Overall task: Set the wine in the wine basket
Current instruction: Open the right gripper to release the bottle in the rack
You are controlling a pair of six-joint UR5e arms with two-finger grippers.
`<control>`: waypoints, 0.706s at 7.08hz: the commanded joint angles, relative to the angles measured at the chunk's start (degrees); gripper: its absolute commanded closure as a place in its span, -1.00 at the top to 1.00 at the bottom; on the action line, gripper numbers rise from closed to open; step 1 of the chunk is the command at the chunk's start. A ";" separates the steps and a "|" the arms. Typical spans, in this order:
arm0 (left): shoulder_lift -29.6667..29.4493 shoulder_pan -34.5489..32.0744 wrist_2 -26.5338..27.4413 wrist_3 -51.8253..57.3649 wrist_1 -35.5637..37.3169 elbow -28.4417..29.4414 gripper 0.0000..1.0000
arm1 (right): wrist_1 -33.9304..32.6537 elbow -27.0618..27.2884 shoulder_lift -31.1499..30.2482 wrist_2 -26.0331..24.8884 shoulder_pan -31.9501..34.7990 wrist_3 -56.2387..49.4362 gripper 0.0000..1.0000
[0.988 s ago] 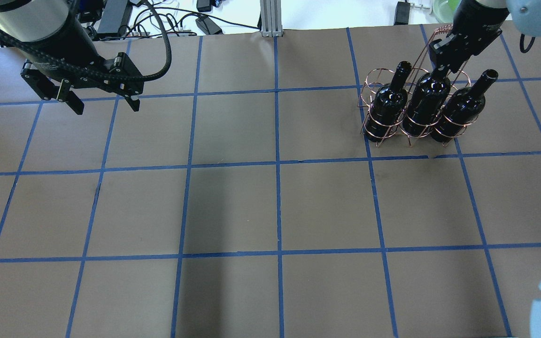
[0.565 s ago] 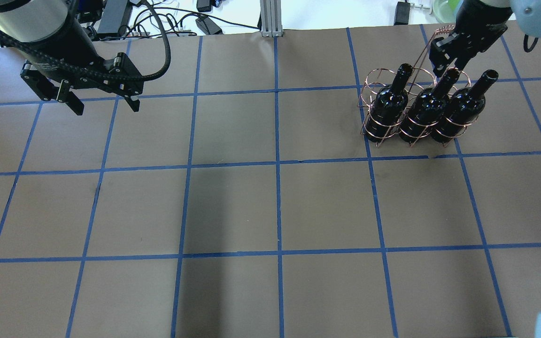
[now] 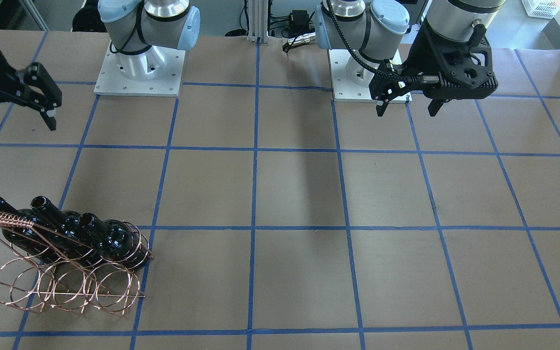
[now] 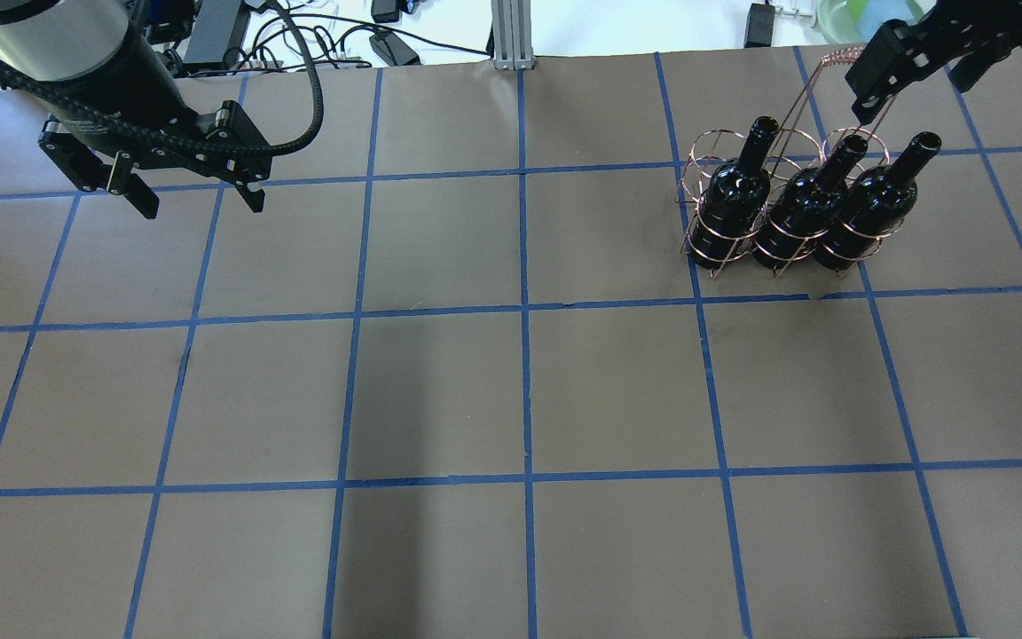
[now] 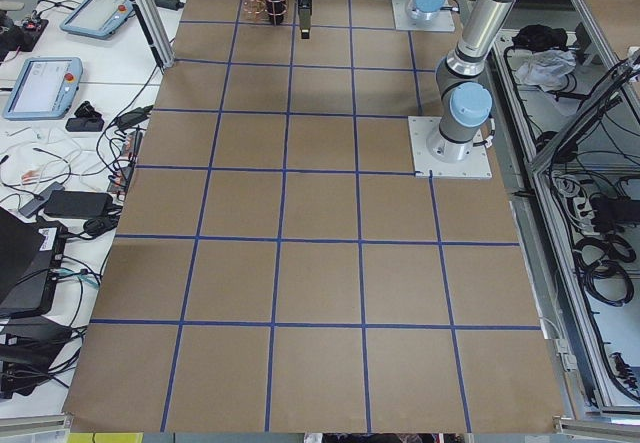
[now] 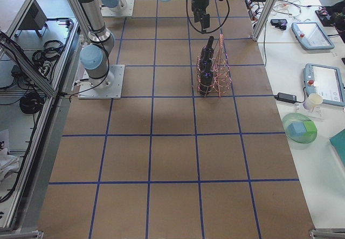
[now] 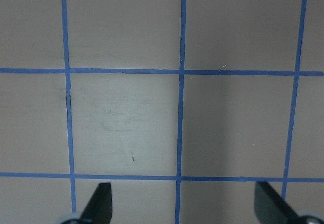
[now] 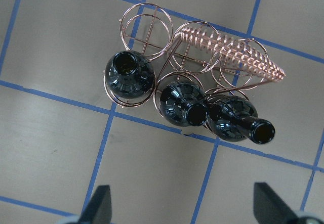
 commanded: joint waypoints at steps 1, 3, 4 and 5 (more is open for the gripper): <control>-0.01 0.00 -0.14 0.00 0.06 0.00 1.00 | 2.51 -0.28 -2.05 -0.58 4.31 11.21 1.00; -0.01 0.00 -0.41 0.00 0.06 0.00 1.00 | 1.55 -0.46 -0.13 -0.24 9.78 20.39 1.00; 0.08 -0.09 -0.15 0.00 0.14 0.00 1.00 | 0.67 -0.55 0.49 0.20 9.79 20.76 1.00; 0.08 -0.09 -0.41 0.00 0.67 0.00 1.00 | 0.75 -0.38 1.80 0.46 9.71 22.41 1.00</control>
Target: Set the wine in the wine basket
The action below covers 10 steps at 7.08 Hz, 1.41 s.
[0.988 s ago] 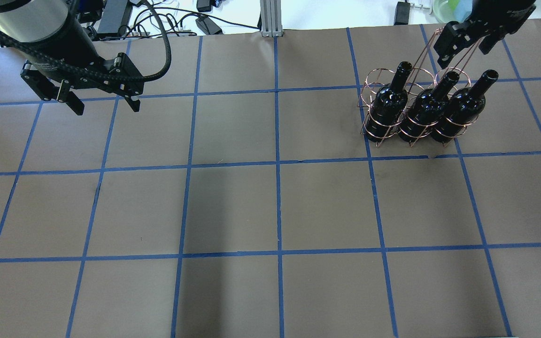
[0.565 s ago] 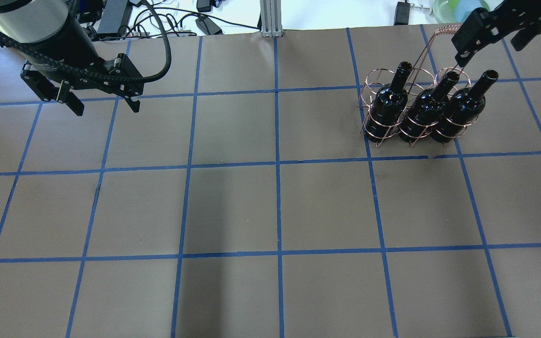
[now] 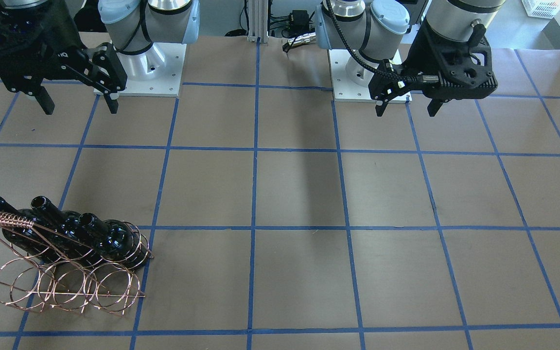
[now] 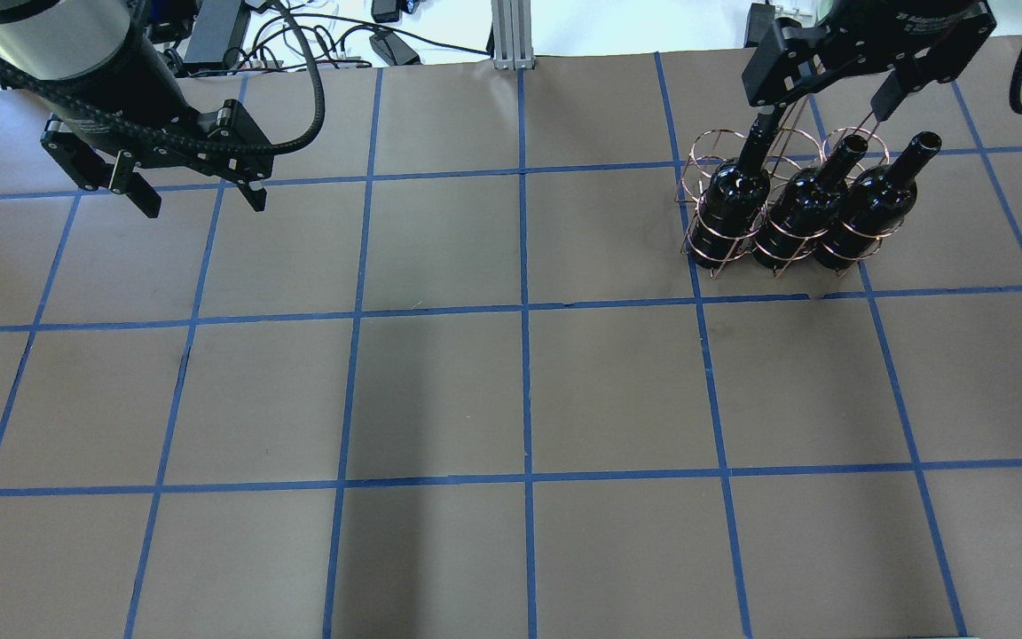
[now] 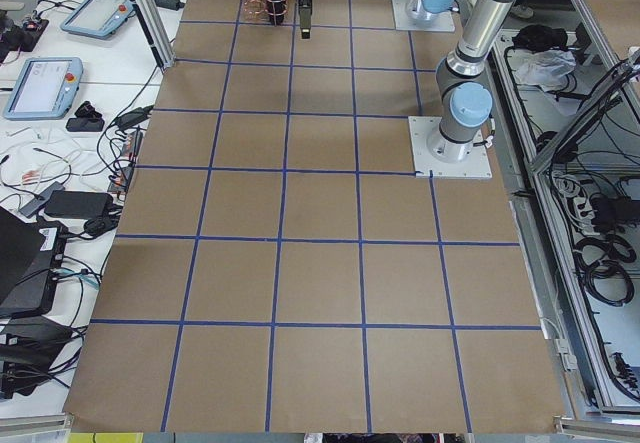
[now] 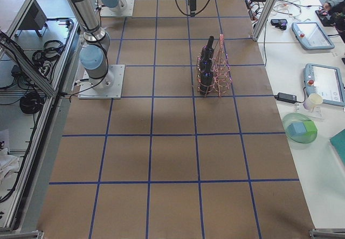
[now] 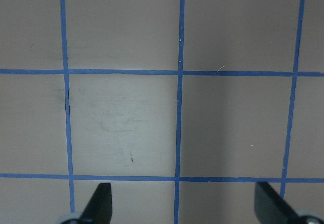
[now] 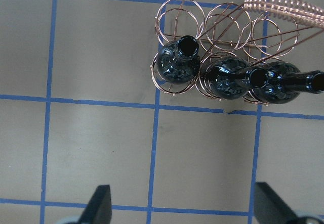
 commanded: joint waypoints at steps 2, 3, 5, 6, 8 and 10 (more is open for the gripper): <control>0.20 -0.12 -0.06 0.17 0.44 0.00 1.00 | -0.27 0.51 2.25 -0.33 0.35 6.11 1.00; 0.55 -0.12 0.03 0.18 0.44 0.00 1.00 | -0.27 0.77 2.16 0.01 0.26 6.31 1.00; 1.25 -0.20 -0.41 0.18 0.17 0.00 1.00 | -0.27 1.30 2.25 0.01 0.26 6.22 1.00; 1.17 -0.12 0.03 0.18 0.17 0.00 1.00 | -0.27 1.22 2.16 0.01 0.26 6.14 1.00; 1.25 -0.12 0.29 0.18 -0.09 0.00 1.00 | -0.44 1.30 2.25 -0.42 0.26 6.14 1.00; 1.25 -0.03 0.30 0.18 -0.09 0.00 1.00 | -0.44 1.30 2.25 -0.51 0.26 5.96 1.00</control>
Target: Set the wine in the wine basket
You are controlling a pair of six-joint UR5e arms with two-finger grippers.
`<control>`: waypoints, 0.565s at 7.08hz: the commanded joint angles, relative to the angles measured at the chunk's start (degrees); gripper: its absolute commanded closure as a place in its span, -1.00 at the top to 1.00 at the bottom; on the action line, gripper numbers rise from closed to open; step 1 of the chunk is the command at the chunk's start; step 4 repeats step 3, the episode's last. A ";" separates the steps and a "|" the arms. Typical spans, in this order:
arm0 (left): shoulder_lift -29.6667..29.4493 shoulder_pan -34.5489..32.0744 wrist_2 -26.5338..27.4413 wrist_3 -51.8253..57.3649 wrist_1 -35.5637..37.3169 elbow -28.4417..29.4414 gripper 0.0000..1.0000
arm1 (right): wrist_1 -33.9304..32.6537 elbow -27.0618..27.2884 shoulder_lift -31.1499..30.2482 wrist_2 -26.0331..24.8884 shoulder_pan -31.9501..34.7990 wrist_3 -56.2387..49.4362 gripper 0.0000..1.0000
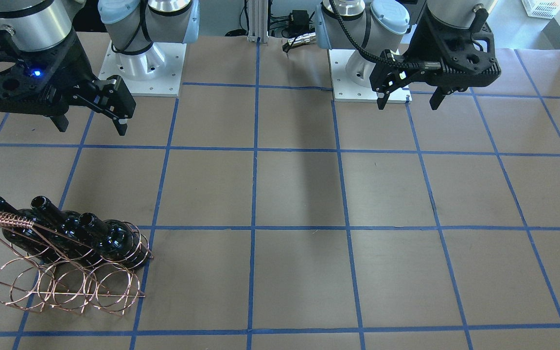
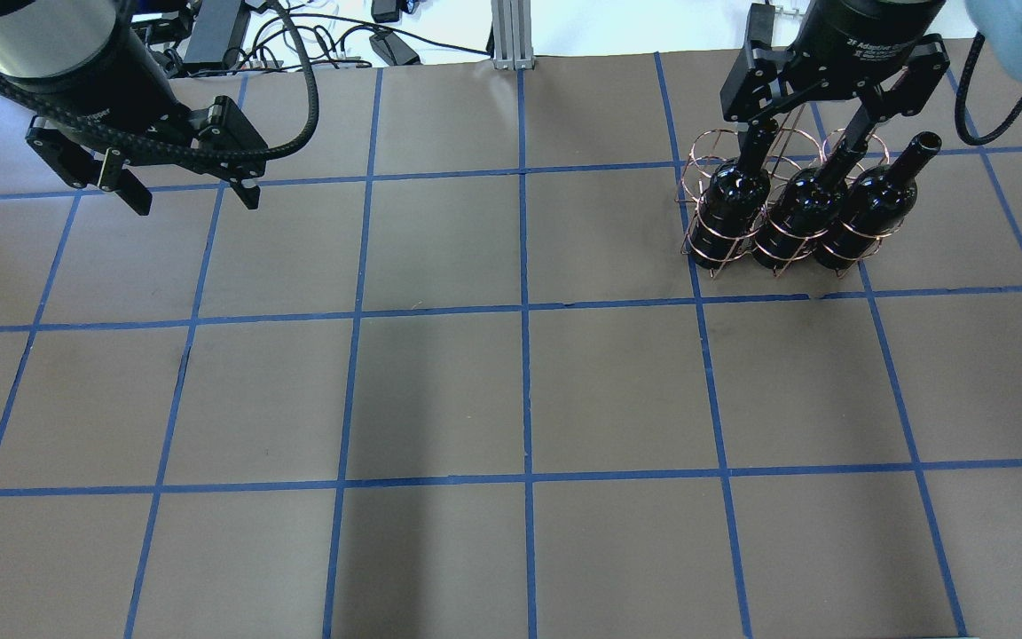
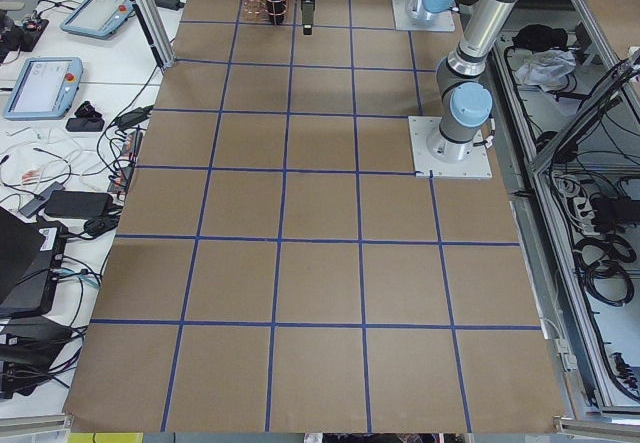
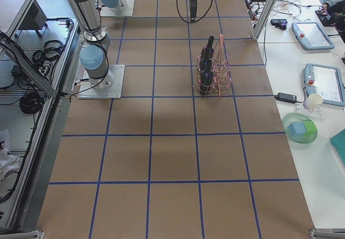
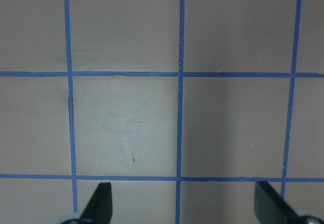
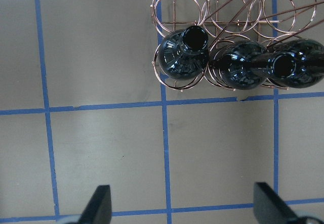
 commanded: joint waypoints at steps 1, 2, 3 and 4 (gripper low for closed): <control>-0.04 0.06 0.15 0.09 -0.05 0.00 1.00 | 0.03 0.01 -0.07 -0.07 0.00 -0.06 1.00; -0.04 0.06 0.16 0.00 -0.05 0.00 1.00 | 0.03 0.01 -0.25 -0.07 0.00 -0.32 1.00; -0.13 0.15 -0.02 0.09 0.03 0.00 1.00 | 0.12 0.01 -0.42 -0.15 0.00 -0.41 1.00; -0.13 0.15 -0.02 0.09 0.03 0.00 1.00 | 0.12 0.01 -0.42 -0.15 0.00 -0.41 1.00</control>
